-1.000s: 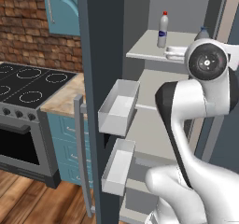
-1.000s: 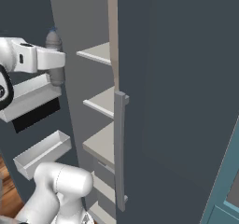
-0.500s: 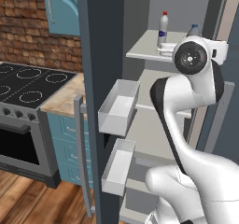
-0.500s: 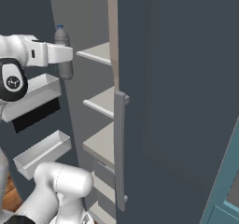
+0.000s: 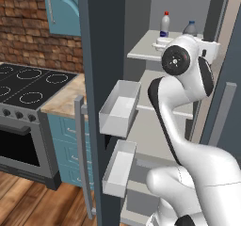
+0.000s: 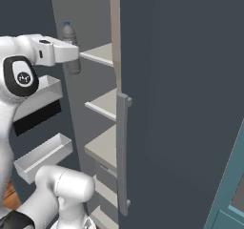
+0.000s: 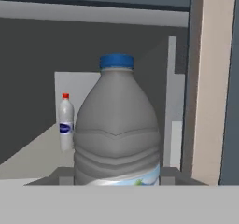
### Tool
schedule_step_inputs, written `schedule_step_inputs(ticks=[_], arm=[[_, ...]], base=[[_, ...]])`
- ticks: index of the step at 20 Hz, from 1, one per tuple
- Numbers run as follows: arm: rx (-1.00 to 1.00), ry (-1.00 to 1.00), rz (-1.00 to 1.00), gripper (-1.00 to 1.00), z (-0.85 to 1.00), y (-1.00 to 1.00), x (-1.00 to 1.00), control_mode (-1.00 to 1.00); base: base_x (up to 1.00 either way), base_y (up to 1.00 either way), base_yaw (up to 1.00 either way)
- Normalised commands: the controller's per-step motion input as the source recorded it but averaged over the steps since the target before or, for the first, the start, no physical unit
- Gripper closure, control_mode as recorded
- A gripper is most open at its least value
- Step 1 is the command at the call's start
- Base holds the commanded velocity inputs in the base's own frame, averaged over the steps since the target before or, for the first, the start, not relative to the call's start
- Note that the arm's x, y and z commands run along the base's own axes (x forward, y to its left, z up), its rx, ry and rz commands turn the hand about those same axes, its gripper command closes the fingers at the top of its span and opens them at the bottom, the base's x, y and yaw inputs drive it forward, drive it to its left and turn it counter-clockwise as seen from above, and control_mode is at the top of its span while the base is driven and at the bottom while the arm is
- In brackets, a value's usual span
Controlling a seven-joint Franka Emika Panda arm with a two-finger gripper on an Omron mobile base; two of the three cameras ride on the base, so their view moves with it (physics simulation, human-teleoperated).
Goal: Take the bottled waters from the counter and place them in the freezer to freeze. Close the freezer door after placing the bottles.
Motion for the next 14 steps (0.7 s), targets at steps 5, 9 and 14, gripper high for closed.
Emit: schedule_step_inputs(ticks=[5, 9, 14], arm=[[0.00, -0.09, 0.00, 1.00, 0.04, -0.14, 0.16, -1.00], [0.00, -0.01, 0.00, 1.00, 0.07, -0.20, 0.10, -1.00], [0.00, 0.00, 0.03, 1.00, 0.00, -0.03, 0.04, -1.00]], base=[[0.00, 0.00, 0.00], [0.00, 0.00, 0.00], [0.00, 0.00, 0.00]])
